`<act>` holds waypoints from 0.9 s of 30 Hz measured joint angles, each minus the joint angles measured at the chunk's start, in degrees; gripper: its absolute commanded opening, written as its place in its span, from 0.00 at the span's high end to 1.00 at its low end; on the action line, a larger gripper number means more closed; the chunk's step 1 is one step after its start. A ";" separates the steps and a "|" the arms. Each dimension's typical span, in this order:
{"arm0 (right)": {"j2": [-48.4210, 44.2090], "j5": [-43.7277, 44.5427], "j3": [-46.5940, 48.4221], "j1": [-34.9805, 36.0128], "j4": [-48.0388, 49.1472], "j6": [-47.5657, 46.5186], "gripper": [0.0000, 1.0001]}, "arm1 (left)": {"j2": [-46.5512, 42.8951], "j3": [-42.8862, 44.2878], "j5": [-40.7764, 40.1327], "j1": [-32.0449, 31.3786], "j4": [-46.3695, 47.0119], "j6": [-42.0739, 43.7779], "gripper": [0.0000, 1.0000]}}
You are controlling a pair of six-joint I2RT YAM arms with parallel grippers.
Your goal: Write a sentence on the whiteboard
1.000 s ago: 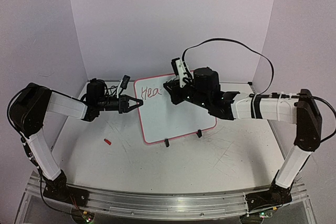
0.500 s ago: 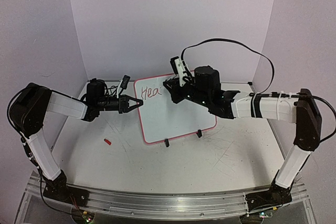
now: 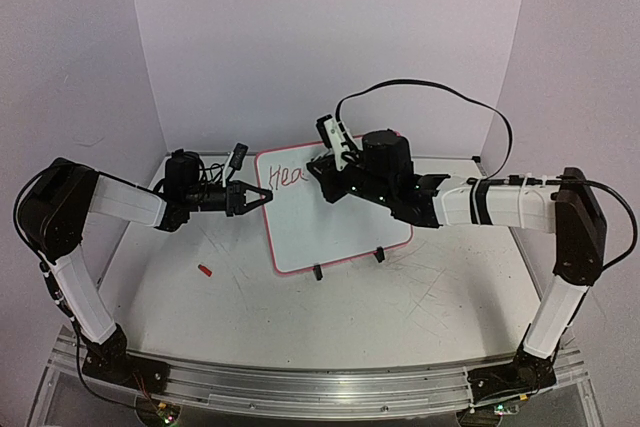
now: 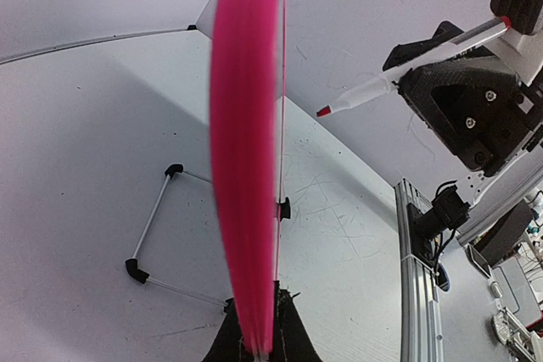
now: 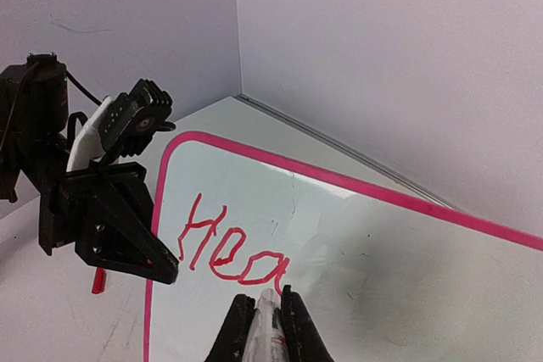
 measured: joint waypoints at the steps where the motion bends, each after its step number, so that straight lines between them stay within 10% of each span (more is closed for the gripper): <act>1: 0.00 0.02 0.02 0.00 0.00 -0.02 1.00 | 0.00 0.00 0.00 0.00 0.00 0.00 1.00; 27: 2.04 6.03 2.44 0.63 0.09 -1.51 1.00 | 0.00 0.63 0.15 0.00 -0.74 0.22 1.00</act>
